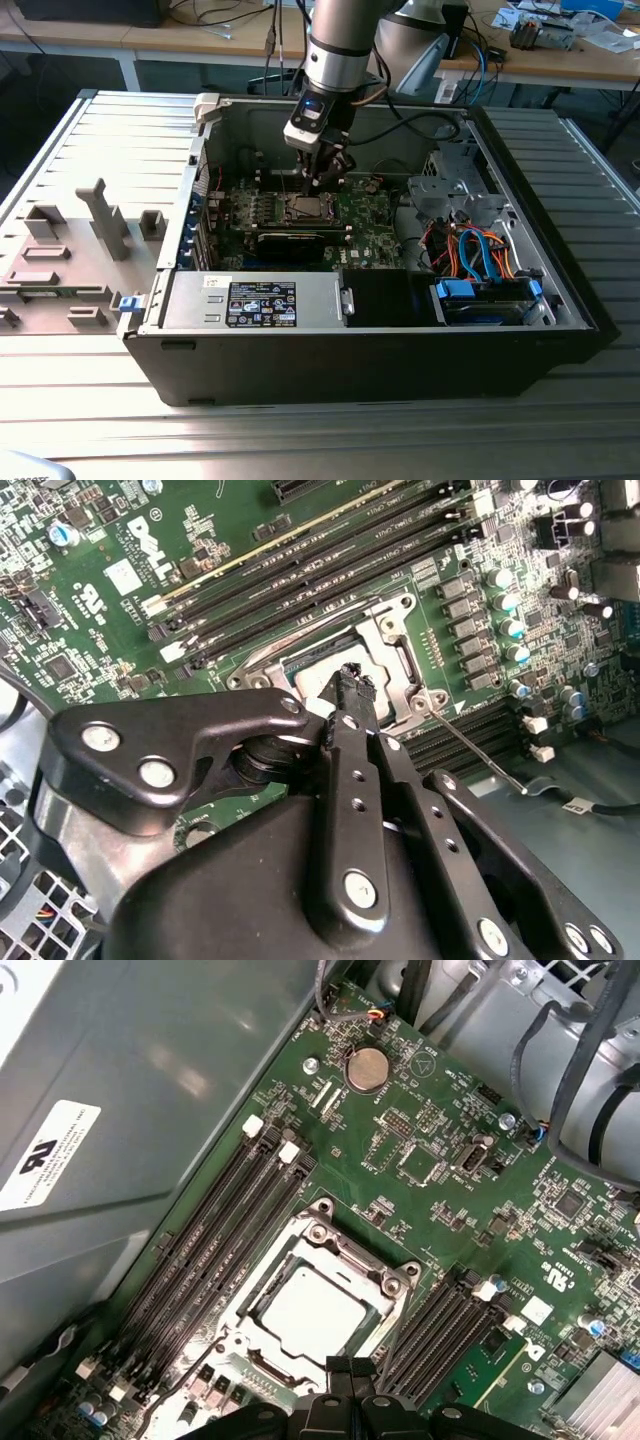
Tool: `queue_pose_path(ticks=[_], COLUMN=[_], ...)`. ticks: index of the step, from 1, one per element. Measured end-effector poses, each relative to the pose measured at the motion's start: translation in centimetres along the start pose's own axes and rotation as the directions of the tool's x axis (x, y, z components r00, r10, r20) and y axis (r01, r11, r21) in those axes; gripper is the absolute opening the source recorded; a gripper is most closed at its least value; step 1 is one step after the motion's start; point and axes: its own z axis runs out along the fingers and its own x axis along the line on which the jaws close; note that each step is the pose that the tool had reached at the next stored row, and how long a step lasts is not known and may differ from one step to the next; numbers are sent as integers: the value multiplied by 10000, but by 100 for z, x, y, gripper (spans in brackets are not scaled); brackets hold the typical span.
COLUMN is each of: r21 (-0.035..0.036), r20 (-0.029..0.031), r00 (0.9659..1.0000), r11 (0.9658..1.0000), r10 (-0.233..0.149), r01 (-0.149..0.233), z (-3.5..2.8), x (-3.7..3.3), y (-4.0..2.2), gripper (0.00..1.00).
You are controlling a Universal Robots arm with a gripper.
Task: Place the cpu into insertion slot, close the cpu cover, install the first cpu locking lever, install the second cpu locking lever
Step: 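Install the first cpu locking lever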
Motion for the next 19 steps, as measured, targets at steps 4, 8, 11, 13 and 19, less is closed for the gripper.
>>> queue_pose_path(ticks=[4,8,11,13,19], r21=[-1,-2,-2,-1,-1], r20=[22,49,65,73,103], r00=[9999,9993,9988,9985,9971], r11=[9999,9993,9989,9985,9971], r10=[-162,-365,-478,-539,-758], r01=[162,365,478,539,758], z=[0,0,0,0,0], x=[0,0,0,0,0], y=[0,0,0,0,0], gripper=[11,11,11,11,11])
